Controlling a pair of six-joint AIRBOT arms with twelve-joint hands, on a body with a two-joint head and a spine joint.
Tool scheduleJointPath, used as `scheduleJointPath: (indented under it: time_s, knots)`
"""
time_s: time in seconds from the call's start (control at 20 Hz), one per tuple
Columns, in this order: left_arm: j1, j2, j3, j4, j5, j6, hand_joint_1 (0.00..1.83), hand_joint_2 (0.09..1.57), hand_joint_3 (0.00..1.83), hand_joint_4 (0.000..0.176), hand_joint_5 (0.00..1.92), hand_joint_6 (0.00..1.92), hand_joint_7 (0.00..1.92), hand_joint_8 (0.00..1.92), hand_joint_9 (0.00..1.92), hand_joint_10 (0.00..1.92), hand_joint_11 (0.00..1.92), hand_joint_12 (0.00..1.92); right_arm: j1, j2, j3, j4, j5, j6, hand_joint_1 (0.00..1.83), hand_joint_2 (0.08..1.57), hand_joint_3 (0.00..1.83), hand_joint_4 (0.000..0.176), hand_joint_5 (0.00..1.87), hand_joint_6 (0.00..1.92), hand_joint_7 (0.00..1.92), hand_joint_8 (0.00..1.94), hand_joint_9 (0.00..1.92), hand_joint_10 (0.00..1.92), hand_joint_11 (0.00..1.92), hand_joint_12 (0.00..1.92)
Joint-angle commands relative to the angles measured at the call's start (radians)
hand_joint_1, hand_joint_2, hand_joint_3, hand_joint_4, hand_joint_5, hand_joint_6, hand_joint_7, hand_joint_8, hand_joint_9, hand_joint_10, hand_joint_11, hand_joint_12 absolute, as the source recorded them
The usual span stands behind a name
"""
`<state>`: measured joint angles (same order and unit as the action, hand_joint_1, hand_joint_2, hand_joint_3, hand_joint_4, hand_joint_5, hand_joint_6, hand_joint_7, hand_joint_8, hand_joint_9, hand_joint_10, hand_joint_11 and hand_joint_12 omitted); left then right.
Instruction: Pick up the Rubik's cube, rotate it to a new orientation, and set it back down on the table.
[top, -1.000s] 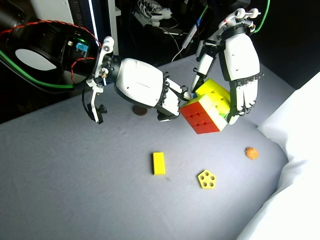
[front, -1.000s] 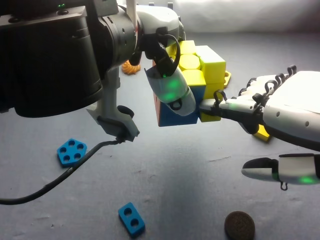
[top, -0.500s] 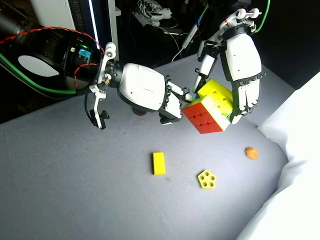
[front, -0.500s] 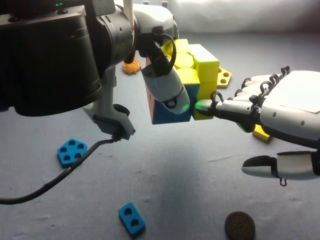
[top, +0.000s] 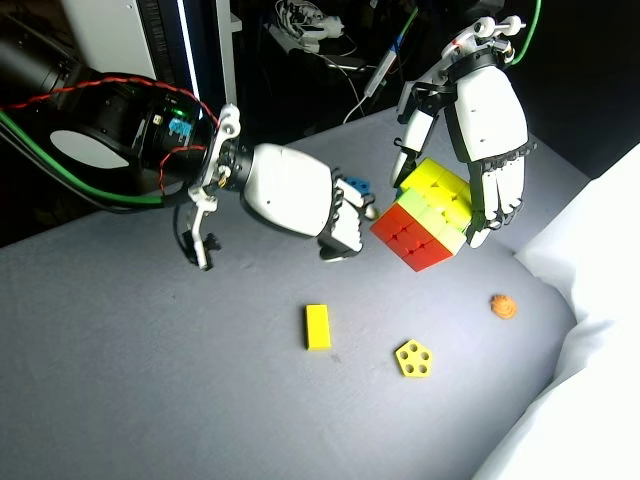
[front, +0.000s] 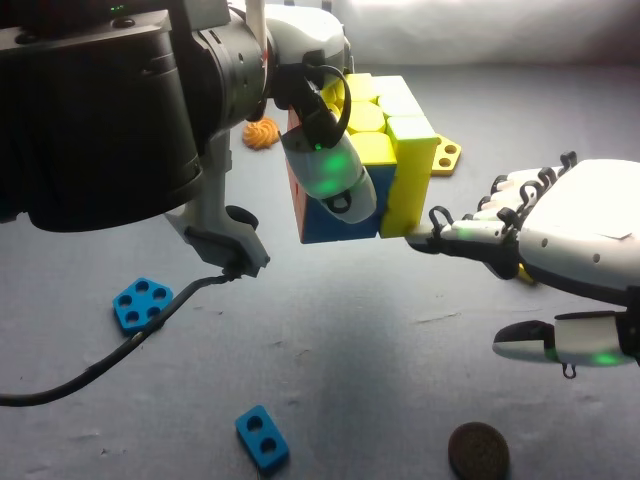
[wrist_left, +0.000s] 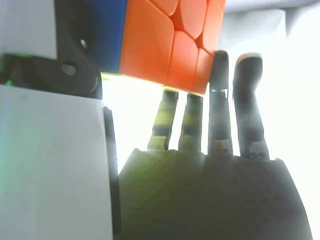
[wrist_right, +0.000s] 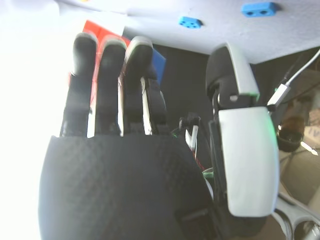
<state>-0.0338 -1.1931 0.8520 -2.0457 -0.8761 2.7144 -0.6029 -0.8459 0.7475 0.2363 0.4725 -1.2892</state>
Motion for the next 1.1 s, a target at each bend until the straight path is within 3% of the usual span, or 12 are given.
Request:
scheduleJointPath:
  time_s: [0.0, 0.25, 0.3, 0.35, 0.4, 0.6, 0.65, 0.7, 1.05]
  knots:
    - [-0.018, 0.004, 0.0, 0.056, 0.049, -0.011, 1.01, 1.43, 0.0, 0.0, 0.48, 1.71, 0.42, 1.92, 0.21, 1.92, 0.29, 1.92, 0.011, 0.003, 0.003, 0.001, 0.124, -0.004, 0.72, 1.17, 0.0, 0.0, 0.16, 0.01, 0.43, 1.69, 0.4, 1.92, 0.31, 1.92]
    - [-0.018, 0.004, 0.0, 0.057, 0.049, -0.011, 0.99, 1.44, 0.01, 0.004, 0.46, 1.74, 0.43, 1.92, 0.23, 1.92, 0.31, 1.92, 0.013, 0.003, 0.003, 0.001, 0.132, -0.004, 0.71, 1.17, 0.0, 0.0, 0.17, 0.01, 0.41, 1.7, 0.37, 1.92, 0.29, 1.92]
    - [-0.018, 0.004, 0.0, 0.057, 0.049, -0.011, 1.0, 1.4, 0.0, 0.0, 0.5, 1.71, 0.2, 1.92, 0.21, 1.92, 0.31, 1.92, 0.014, 0.003, 0.003, 0.001, 0.138, -0.004, 0.73, 1.16, 0.0, 0.0, 0.18, 0.01, 0.42, 1.68, 0.39, 1.92, 0.31, 1.92]
    - [-0.018, 0.004, 0.0, 0.057, 0.049, -0.011, 1.0, 1.42, 0.0, 0.0, 0.48, 1.72, 0.38, 1.91, 0.22, 1.92, 0.31, 1.92, 0.016, 0.003, 0.003, 0.001, 0.139, -0.004, 0.72, 1.16, 0.0, 0.0, 0.17, 0.0, 0.43, 1.69, 0.39, 1.92, 0.3, 1.92]
    - [-0.018, 0.004, 0.0, 0.057, 0.049, -0.011, 1.01, 1.42, 0.0, 0.0, 0.49, 1.7, 0.42, 1.9, 0.24, 1.92, 0.32, 1.92, 0.018, 0.003, 0.003, 0.001, 0.139, -0.004, 0.73, 1.17, 0.0, 0.0, 0.16, 0.0, 0.41, 1.7, 0.38, 1.92, 0.29, 1.92]
    - [-0.018, 0.003, 0.001, 0.057, 0.047, -0.011, 1.0, 1.44, 0.0, 0.002, 0.47, 1.73, 0.41, 1.92, 0.2, 1.92, 0.3, 1.92, 0.026, 0.002, 0.004, 0.057, 0.157, -0.034, 0.69, 1.17, 0.0, 0.0, 0.17, 0.0, 0.41, 1.7, 0.38, 1.92, 0.3, 1.92]
    - [-0.018, 0.003, 0.001, 0.057, 0.047, -0.011, 1.19, 1.26, 0.0, 0.0, 0.23, 1.78, 0.18, 1.92, 0.19, 1.92, 0.29, 1.92, 0.026, 0.002, 0.004, 0.058, 0.157, -0.037, 0.69, 1.17, 0.0, 0.0, 0.17, 0.0, 0.41, 1.7, 0.38, 1.92, 0.31, 1.92]
    - [-0.018, 0.003, 0.001, 0.057, 0.047, -0.011, 1.01, 1.41, 0.01, 0.0, 0.48, 1.72, 0.35, 1.92, 0.21, 1.92, 0.32, 1.92, 0.027, 0.001, 0.004, 0.058, 0.157, -0.039, 0.71, 1.16, 0.0, 0.0, 0.17, 0.0, 0.41, 1.68, 0.38, 1.92, 0.32, 1.92]
    - [-0.019, 0.003, 0.001, 0.057, 0.047, -0.011, 0.99, 1.44, 0.01, 0.005, 0.46, 1.74, 0.42, 1.92, 0.21, 1.92, 0.3, 1.92, 0.026, -0.002, 0.005, 0.058, 0.154, -0.049, 0.7, 1.17, 0.0, 0.0, 0.17, 0.0, 0.41, 1.68, 0.38, 1.92, 0.29, 1.92]
